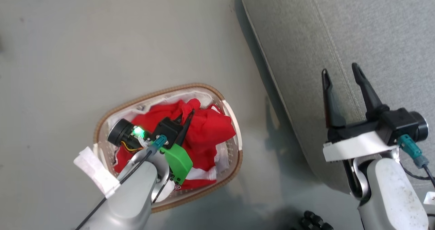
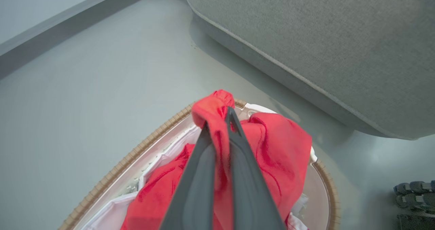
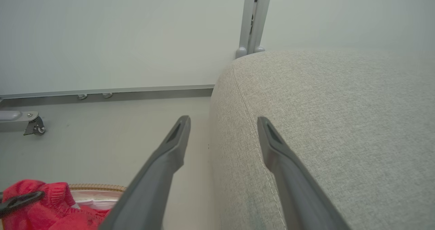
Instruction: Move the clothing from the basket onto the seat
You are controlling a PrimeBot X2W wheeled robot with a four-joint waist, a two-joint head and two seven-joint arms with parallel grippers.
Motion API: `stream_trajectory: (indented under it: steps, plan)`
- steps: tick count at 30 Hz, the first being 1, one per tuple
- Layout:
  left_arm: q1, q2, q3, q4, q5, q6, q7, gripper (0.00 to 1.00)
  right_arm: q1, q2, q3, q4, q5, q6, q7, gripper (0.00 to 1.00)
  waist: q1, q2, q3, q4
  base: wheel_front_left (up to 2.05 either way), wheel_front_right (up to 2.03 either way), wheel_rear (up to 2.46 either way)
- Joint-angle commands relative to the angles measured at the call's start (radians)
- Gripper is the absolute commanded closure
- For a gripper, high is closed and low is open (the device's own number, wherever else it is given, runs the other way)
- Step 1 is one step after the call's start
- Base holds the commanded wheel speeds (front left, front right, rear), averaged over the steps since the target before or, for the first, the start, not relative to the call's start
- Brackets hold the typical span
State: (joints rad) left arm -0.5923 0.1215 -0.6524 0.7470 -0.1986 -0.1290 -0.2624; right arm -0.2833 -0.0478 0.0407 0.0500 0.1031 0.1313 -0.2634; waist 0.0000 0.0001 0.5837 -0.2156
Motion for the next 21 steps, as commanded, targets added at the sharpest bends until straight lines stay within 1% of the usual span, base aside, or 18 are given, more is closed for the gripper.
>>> stream_trajectory:
  steps: [1, 7, 13, 17, 21]
  plan:
    - [0.033, 0.015, 0.002, -0.030, -0.004, -0.003, -0.004, 1.00, 0.031, -0.005, -0.006, 0.012, -0.014, -0.001, -0.002, 0.00, 0.0000, -0.0001, -0.188, 0.098, 0.00, 0.00, 0.00]
    - [0.088, 0.072, -0.011, -0.154, 0.024, -0.003, -0.004, 1.00, 0.108, -0.005, -0.005, 0.044, -0.045, -0.001, -0.002, 0.00, 0.0000, -0.0001, -0.356, 0.142, 0.00, 0.00, 0.00]
    - [0.051, 0.147, -0.032, -0.239, 0.051, -0.003, -0.004, 1.00, 0.183, -0.005, 0.015, 0.069, -0.055, -0.001, -0.002, 0.00, 0.0000, -0.0001, -0.492, 0.171, 0.00, 0.00, 0.00]
    - [0.002, 0.198, -0.053, -0.278, 0.044, -0.003, -0.004, 1.00, 0.218, -0.004, 0.030, 0.076, -0.056, -0.001, -0.002, 0.00, 0.0000, -0.0001, -0.551, 0.182, 0.00, 0.00, 0.00]
    - [-0.082, 0.241, -0.079, -0.298, 0.032, -0.003, -0.004, 1.00, 0.230, -0.004, 0.055, 0.081, -0.058, -0.001, -0.002, 0.00, 0.0000, -0.0001, -0.577, 0.190, 0.00, 0.00, 0.00]
